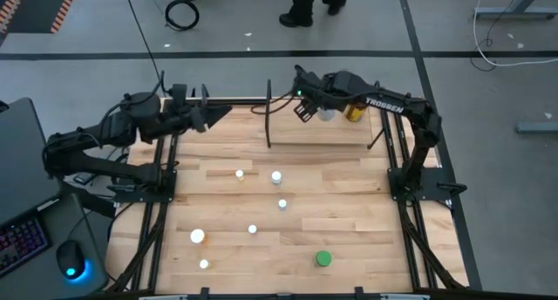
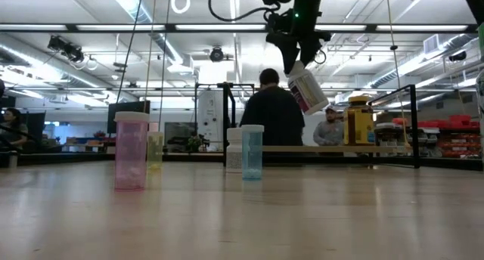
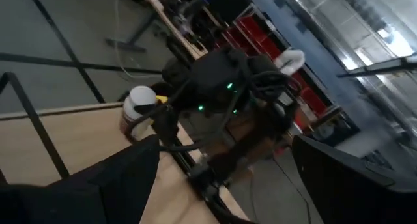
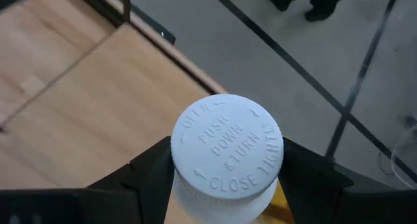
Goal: Pick and place medicine bottles onto shelf by color
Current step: Put the large white pill bottle on the shelf
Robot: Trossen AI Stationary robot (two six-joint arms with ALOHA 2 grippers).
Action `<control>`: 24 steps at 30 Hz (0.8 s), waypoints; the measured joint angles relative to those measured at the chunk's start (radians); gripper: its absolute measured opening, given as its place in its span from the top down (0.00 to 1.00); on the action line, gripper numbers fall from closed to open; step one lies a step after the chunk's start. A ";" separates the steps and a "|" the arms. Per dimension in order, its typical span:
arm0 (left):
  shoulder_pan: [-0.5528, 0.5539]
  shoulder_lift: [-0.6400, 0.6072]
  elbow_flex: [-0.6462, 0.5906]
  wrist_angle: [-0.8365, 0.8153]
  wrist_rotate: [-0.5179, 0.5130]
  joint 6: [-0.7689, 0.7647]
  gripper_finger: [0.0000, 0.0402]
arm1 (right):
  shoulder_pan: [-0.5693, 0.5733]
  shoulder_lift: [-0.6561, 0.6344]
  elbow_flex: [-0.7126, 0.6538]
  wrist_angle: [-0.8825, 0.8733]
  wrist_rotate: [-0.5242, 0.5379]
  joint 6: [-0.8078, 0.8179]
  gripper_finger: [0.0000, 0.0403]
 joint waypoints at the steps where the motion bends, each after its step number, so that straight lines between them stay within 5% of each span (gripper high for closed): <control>1: 0.014 0.009 0.000 -0.002 0.014 0.000 0.12 | -0.020 -0.006 0.000 0.019 -0.019 -0.020 0.39; 11: 0.134 0.099 0.000 0.043 0.106 0.001 0.12 | -0.161 -0.013 -0.036 0.177 -0.266 -0.192 0.39; 24: 0.198 0.100 0.000 0.034 0.108 0.035 0.12 | -0.191 -0.013 -0.226 0.584 -0.522 -0.358 0.39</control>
